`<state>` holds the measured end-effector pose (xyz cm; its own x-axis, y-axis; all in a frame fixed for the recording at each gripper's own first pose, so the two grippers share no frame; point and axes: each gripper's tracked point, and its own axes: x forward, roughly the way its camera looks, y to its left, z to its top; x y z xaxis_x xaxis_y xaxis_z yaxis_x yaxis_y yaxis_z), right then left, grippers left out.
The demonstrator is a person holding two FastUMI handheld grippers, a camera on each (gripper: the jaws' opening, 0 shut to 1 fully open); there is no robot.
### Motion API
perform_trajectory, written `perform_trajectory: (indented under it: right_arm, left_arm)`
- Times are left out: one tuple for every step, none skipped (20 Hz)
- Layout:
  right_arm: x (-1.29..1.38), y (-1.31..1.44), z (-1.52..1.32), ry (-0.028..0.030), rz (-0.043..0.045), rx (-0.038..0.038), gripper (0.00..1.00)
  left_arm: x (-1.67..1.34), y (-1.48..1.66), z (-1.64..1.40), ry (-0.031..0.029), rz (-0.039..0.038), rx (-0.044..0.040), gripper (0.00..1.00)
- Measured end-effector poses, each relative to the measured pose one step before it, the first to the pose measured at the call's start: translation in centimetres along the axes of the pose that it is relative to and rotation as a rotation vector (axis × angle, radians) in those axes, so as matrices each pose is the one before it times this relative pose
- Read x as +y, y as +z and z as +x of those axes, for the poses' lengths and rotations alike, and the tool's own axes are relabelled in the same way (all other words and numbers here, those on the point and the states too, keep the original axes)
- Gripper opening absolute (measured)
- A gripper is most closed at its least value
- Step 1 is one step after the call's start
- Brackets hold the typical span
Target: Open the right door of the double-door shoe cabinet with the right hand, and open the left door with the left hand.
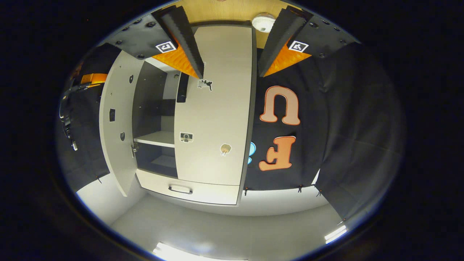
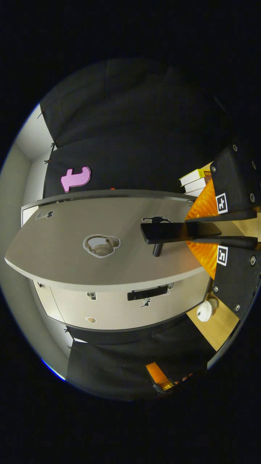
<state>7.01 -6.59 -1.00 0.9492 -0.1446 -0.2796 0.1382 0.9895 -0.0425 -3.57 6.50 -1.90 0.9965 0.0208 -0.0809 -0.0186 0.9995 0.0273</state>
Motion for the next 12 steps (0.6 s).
perform_trajectory:
  right_arm:
    - [-0.685, -0.007, -0.072, -0.00482, -0.00463, -0.0028, 0.16]
    - [-0.343, -0.081, -0.131, -0.00232, -0.0155, -0.00483, 0.15]
    - [-0.2, 0.019, -0.115, -0.00115, -0.02226, -0.00767, 0.15]
    - [0.004, -0.1, 0.073, 0.00108, -0.01996, -0.0067, 0.15]
    - [-0.191, -0.092, -0.039, -0.00393, -0.00825, 0.00001, 0.15]
    - [-0.332, -0.207, -0.093, -0.00454, -0.00427, 0.00134, 0.15]
    - [-0.373, -0.47, -0.106, -0.00534, -0.00507, 0.00495, 0.15]
    - [-0.415, -0.363, -0.128, -0.00764, -0.00044, 0.00559, 0.15]
    - [-0.686, 0.011, -0.019, -0.0137, 0.00424, -0.00334, 0.14]
    - [-0.76, 0.017, -0.09, -0.02074, 0.00961, -0.00656, 0.14]
    - [-0.874, -0.026, -0.055, -0.0282, 0.01409, -0.00546, 0.14]
    - [-0.844, 0.013, -0.314, -0.02762, 0.01255, -0.00646, 0.14]
  left_arm:
    - [-0.613, -0.101, 0.304, -0.00953, 0.00112, 0.00219, 0.96]
    - [-0.658, -0.19, 0.218, -0.00978, 0.00153, 0.00442, 0.96]
    - [-0.581, -0.146, 0.286, -0.00963, 0.00179, 0.0034, 0.96]
    - [-0.566, -0.244, 0.379, -0.00847, 0.00104, 0.00401, 0.96]
    - [-0.497, -0.187, 0.288, -0.00865, 0.00019, 0.00399, 0.96]
    - [-0.485, -0.133, 0.271, -0.00849, 0.00016, 0.00389, 0.96]
    - [-0.478, -0.206, 0.342, -0.01131, 0.00262, 0.00411, 0.96]
    - [-0.379, -0.27, 0.506, -0.00798, 0.00584, 0.00584, 0.96]
    - [-0.323, -0.295, 0.693, -0.0056, 0.0072, 0.01155, 0.96]
    - [-0.519, -0.442, 0.906, -0.00877, 0.00195, 0.01737, 0.96]
    - [-0.679, -0.55, 0.826, -0.01604, -0.00437, 0.01922, 0.95]
    - [-0.6, -0.473, 0.838, -0.01966, -0.00701, 0.01457, 0.95]
